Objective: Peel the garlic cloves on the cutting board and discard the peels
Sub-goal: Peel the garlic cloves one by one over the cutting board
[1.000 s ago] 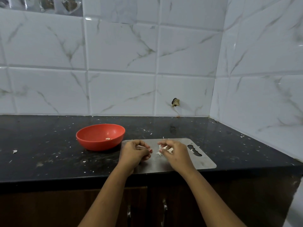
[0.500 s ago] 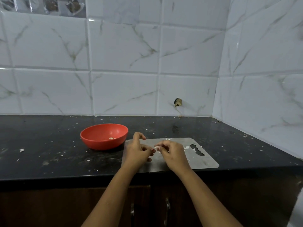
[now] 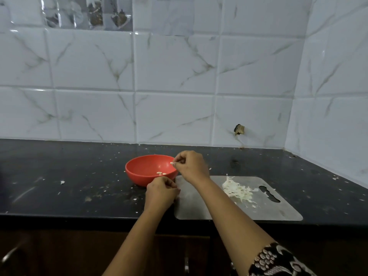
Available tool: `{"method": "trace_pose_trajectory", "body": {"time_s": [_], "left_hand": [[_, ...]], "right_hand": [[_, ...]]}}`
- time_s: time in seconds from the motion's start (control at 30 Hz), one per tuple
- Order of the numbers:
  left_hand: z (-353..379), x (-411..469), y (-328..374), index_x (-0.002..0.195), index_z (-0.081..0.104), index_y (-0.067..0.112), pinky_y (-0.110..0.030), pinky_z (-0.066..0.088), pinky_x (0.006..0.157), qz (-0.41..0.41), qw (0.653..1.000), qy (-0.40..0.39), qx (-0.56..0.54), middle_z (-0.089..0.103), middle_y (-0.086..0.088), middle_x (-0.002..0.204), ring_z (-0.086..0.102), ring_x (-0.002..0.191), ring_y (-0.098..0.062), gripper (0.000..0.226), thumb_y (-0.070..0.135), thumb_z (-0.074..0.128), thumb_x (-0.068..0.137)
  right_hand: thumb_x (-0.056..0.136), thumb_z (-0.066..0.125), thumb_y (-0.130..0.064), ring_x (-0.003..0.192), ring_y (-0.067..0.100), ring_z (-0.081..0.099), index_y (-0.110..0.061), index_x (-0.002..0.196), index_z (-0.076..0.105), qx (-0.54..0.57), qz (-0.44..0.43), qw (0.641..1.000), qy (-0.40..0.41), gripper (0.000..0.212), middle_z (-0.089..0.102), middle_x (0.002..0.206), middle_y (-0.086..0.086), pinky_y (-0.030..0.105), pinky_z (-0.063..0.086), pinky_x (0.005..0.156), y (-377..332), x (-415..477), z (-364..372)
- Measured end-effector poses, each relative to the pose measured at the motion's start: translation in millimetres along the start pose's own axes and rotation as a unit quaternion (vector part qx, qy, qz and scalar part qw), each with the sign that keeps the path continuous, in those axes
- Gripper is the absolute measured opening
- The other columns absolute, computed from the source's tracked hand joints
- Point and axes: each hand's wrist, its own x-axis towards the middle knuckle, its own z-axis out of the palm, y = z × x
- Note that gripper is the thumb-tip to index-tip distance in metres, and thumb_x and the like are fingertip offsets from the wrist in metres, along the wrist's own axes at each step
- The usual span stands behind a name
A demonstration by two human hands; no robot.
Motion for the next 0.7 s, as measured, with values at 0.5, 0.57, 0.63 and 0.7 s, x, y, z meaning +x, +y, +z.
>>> {"method": "trace_pose_trajectory", "body": {"time_s": [0.5,0.57,0.63,0.7], "left_hand": [[6,9,3,0.081,0.070,0.015,-0.028,0.051,0.078,0.089,0.991,-0.017,0.099,0.071,0.002,0.081,0.066,0.081,-0.017,0.022,0.027,0.057,0.093],[14,9,8,0.089,0.071,0.014,-0.023,0.046,0.079,0.109,0.987,-0.021,0.117,0.072,0.004,0.092,0.065,0.089,-0.014,0.022,0.023,0.053,0.096],[26,10,13,0.104,0.070,0.016,-0.024,0.045,0.086,0.122,0.982,-0.044,0.135,0.067,0.001,0.110,0.062,0.099,-0.015,0.022,0.019,0.049,0.097],[42,12,17,0.121,0.062,0.018,-0.027,0.043,0.097,0.131,0.974,-0.087,0.160,0.056,-0.006,0.129,0.059,0.110,-0.019,0.028,0.021,0.046,0.099]], "right_hand": [[0.085,0.067,-0.020,0.072,0.001,0.060,-0.022,0.078,0.070,0.016,0.020,0.999,0.021,0.007,0.066,0.074,-0.014,0.022,0.048,0.071,37,17,-36],[0.089,0.065,-0.023,0.079,0.005,0.061,-0.021,0.086,0.070,0.009,0.040,0.999,0.024,0.006,0.066,0.081,-0.012,0.018,0.044,0.071,63,3,-63],[0.093,0.062,-0.030,0.092,0.009,0.061,-0.022,0.101,0.068,-0.003,0.074,0.997,0.008,0.013,0.068,0.096,-0.009,0.018,0.043,0.077,93,-14,-89],[0.095,0.056,-0.041,0.109,0.012,0.058,-0.019,0.122,0.063,-0.028,0.106,0.993,-0.037,0.036,0.065,0.119,-0.004,0.025,0.043,0.091,119,-29,-106]]}}
